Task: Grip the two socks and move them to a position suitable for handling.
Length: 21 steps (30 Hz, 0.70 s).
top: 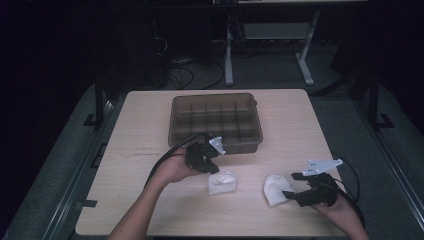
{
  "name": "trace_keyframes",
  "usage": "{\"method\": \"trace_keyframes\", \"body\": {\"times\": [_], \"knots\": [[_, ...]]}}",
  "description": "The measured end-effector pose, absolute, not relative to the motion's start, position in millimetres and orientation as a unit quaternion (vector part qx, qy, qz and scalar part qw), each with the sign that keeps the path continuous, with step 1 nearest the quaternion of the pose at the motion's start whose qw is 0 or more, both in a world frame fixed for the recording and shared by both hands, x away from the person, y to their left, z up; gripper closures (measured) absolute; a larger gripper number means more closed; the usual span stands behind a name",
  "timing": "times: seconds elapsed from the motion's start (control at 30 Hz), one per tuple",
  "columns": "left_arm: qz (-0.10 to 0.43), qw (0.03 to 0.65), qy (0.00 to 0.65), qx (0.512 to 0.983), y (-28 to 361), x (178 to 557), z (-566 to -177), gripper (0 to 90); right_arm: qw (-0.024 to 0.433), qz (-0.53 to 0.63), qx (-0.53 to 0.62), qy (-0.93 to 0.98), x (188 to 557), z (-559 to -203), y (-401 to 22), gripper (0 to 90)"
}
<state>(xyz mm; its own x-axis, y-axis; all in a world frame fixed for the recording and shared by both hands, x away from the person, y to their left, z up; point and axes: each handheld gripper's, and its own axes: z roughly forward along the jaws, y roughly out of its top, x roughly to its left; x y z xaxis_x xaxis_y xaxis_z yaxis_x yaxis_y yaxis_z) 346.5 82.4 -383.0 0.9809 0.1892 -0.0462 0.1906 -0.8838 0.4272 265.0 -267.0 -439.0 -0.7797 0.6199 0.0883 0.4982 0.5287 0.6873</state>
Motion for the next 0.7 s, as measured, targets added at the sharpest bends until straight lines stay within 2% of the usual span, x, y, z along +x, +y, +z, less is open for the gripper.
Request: {"method": "trace_keyframes", "body": {"times": [0.33,0.7], "knots": [[0.004,0.226,0.072,0.972,80.7,313.9,-370.6,88.2,0.085,0.361,0.321,0.871,263.4,-439.6,-267.2,25.4],[-0.038,0.223,0.046,0.973,76.5,282.8,-384.5,77.7,0.085,0.352,0.325,0.874,263.6,-442.3,-267.1,25.4]]}}
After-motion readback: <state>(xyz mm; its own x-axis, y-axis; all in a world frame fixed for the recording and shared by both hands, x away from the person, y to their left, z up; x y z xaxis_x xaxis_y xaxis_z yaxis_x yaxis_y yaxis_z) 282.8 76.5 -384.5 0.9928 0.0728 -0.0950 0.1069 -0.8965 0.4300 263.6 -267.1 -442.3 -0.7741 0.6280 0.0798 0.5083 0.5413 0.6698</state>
